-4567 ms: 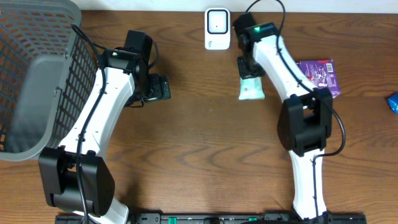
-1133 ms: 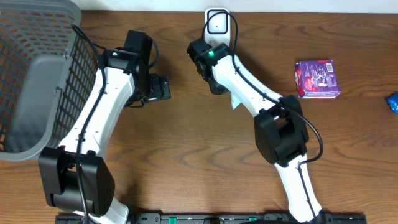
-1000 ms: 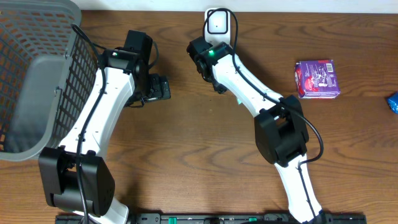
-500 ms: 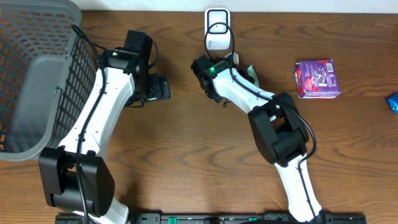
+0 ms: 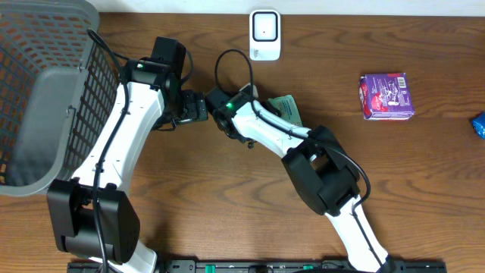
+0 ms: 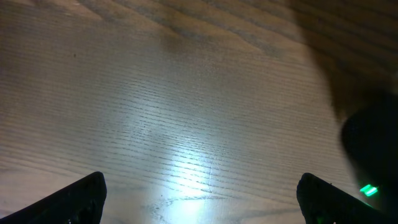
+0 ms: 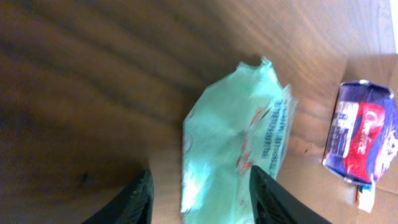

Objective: Scan the item barcode

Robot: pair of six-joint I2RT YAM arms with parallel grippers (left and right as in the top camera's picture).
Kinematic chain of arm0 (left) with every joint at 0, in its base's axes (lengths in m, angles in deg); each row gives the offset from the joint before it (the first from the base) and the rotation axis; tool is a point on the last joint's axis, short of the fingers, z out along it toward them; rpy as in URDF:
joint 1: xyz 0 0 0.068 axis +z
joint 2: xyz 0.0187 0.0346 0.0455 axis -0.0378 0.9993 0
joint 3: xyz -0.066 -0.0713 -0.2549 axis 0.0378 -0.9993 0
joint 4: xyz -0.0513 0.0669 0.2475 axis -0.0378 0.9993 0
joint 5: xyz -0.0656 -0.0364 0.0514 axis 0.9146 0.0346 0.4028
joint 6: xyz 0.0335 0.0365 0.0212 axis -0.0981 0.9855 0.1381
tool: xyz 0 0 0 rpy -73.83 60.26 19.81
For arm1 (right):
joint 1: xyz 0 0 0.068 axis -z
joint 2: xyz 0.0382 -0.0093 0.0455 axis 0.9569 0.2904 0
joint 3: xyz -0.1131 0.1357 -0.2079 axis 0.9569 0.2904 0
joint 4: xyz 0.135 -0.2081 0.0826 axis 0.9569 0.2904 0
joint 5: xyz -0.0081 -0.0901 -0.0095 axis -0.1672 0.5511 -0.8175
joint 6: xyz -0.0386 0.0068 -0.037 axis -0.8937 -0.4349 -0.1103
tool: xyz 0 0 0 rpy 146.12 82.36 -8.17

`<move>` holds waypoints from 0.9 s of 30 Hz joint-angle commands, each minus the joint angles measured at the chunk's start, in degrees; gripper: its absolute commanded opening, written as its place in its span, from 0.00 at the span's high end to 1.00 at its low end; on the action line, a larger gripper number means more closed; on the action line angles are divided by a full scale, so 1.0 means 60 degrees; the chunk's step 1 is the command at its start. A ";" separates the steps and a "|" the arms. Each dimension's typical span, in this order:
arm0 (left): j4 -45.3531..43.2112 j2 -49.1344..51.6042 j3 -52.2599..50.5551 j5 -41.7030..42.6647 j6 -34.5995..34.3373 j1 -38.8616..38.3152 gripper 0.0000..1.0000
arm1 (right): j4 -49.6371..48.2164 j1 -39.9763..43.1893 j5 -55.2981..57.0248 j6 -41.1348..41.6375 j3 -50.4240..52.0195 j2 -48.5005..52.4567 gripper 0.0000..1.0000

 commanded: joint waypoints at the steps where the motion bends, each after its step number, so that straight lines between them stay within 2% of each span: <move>1: 0.0022 -0.0047 -0.0026 -0.0124 0.0124 0.0007 0.02 | 0.0444 0.0117 -0.0138 0.0645 -0.0233 -0.0062 0.57; 8: 0.0022 -0.0047 -0.0026 -0.0124 0.0127 0.0007 0.02 | 0.1377 0.1195 -0.2007 0.0772 -0.1705 -0.0554 0.52; 11: 0.0022 -0.0047 -0.0022 -0.0127 0.0127 0.0007 0.02 | 0.1508 0.1993 -0.3577 -0.0087 -0.2346 -0.0761 0.51; 14: 0.0022 -0.0047 -0.0022 -0.0127 0.0124 0.0007 0.02 | 0.1530 0.2790 -0.5712 -0.1311 -0.2667 -0.0852 0.39; 15: 0.0022 -0.0047 -0.0026 -0.0124 0.0127 0.0007 0.02 | 0.1541 0.3089 -0.6590 -0.1778 -0.2685 -0.0852 0.36; 18: 0.0022 -0.0047 -0.0022 -0.0127 0.0127 0.0007 0.02 | 0.1698 0.3982 -0.8768 -0.2546 -0.2586 -0.0827 0.36; 23: 0.0022 -0.0047 -0.0022 -0.0124 0.0127 0.0007 0.02 | 0.1570 0.4892 -1.0936 -0.3351 -0.1949 -0.0820 0.38; 27: 0.0022 -0.0047 -0.0022 -0.0124 0.0127 0.0007 0.02 | 0.1045 0.5348 -1.1763 -0.3413 -0.1209 -0.0820 0.40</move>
